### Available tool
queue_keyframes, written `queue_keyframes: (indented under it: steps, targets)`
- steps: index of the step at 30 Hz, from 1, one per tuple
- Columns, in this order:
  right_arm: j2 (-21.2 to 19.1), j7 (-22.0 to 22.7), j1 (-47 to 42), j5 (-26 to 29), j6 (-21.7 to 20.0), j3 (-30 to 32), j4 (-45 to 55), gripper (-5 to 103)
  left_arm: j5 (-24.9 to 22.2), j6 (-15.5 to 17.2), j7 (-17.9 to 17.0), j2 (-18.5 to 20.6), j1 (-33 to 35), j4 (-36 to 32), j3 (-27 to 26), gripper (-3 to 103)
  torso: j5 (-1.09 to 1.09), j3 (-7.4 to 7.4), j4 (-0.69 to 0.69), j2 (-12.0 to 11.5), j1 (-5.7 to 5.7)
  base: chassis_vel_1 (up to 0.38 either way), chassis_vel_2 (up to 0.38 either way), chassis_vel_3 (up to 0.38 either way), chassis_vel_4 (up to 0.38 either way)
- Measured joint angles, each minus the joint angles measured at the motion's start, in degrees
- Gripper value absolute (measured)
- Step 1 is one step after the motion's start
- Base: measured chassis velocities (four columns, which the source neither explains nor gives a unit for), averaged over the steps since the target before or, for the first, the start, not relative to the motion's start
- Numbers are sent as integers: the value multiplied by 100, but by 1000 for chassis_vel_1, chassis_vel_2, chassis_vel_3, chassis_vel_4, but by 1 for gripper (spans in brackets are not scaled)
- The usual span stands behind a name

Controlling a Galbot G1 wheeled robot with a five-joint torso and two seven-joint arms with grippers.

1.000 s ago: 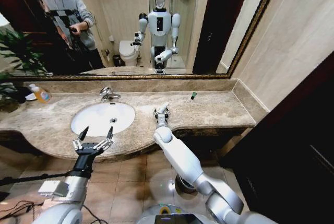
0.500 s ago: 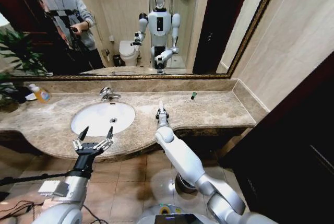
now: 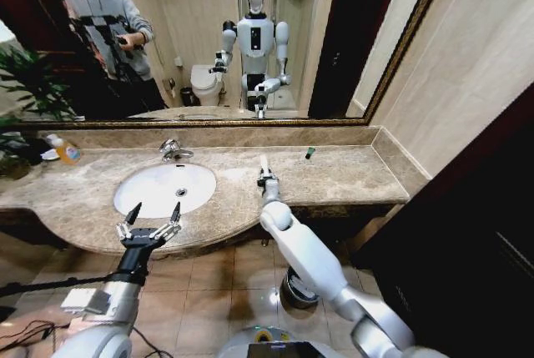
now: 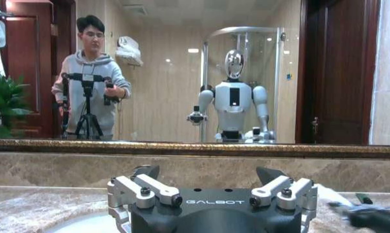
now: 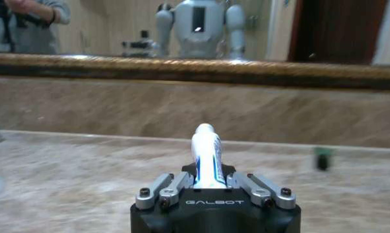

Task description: Pick up the trash from the sink and place it in the trash bin.

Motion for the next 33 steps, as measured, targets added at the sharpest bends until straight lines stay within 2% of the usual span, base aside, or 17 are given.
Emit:
queue_keyframes:
  steps: [4, 5, 8, 9, 11, 13, 14, 15, 16, 19, 20, 21, 23, 24, 27, 33]
  targets:
    - [-732, -278, -815, -319, 173, 538, 724, 20, 0, 0, -2, 1, 0, 0, -1, 100, 0, 0, 0, 0, 0, 0, 0, 0, 0]
    - [-732, -278, -815, -319, 173, 538, 724, 20, 0, 0, -2, 1, 0, 0, -1, 100, 0, 0, 0, 0, 0, 0, 0, 0, 0]
    - [-1230, -461, -1603, -610, 446, 1006, 1325, 20, 0, 0, 2, 0, 0, 0, 0, 100, 1, 0, -1, 0, 0, 0, 0, 0, 0]
    - [-1230, -461, -1603, -610, 446, 1006, 1325, 20, 0, 0, 2, 0, 0, 0, 0, 100, 1, 0, -1, 0, 0, 0, 0, 0, 0]
    - [-1445, -495, -2135, -758, 761, 1242, 1792, 20, 0, 0, 0, 0, 0, 0, 0, 100, 0, -1, -1, 0, 0, 0, 0, 0, 0]
    - [-1492, -506, -2326, -785, 860, 1305, 1955, 20, 0, 0, 0, 0, 0, 0, 0, 100, 0, -1, 0, 0, 0, 0, 0, 0, 0]
    - [-1535, -540, -2680, -842, 1067, 1448, 2191, 20, 0, 0, -1, 0, 0, 0, 0, 100, 0, -1, 0, 0, 0, 0, 0, 0, 0]
    - [-1534, -596, -3001, -910, 1265, 1589, 2344, 20, 0, 0, -2, 0, 0, 0, 0, 100, -2, 0, 0, 0, 0, 0, 0, 0, 0]
    - [-1534, -596, -3001, -910, 1265, 1589, 2344, 20, 0, 0, -2, 0, 0, 0, 0, 100, -2, 0, 0, 0, 0, 0, 0, 0, 0]
    - [-1394, -762, -3703, -1237, 1835, 1953, 2483, 20, 0, 0, -1, 0, 0, 0, 0, 100, -1, -1, -1, 1, -1, 0, 0, 0, 0]
    - [-1394, -762, -3703, -1237, 1835, 1953, 2483, 20, 0, 0, -1, 0, 0, 0, 0, 100, -1, -1, -1, 1, -1, 0, 0, 0, 0]
    - [-1330, -782, -3873, -1332, 2006, 2020, 2472, 20, 0, 0, -1, 0, 0, 0, 0, 100, -1, -1, -1, 1, -1, 0, 0, 0, 0]
    - [-1160, -827, -4250, -1505, 2448, 2152, 2302, 20, 0, 0, -1, 0, 0, 0, 0, 100, -1, -1, 0, 0, -1, 0, 0, 0, 0]
    - [-1160, -827, -4250, -1505, 2448, 2152, 2302, 20, 0, 0, -1, 0, 0, 0, 0, 100, -1, -1, 0, 0, -1, 0, 0, 0, 0]
    - [-900, -1038, -4670, -1766, 3029, 2310, 1903, 20, 0, 0, -1, 0, 0, 0, 0, 100, -1, 0, 0, 0, 0, 0, 0, 0, 0]
    - [-642, -1218, -5027, -1932, 3426, 2417, 1226, 20, 0, 0, -1, 0, 0, 0, 0, 100, -1, 0, 0, 1, -1, 0, 0, 0, 0]
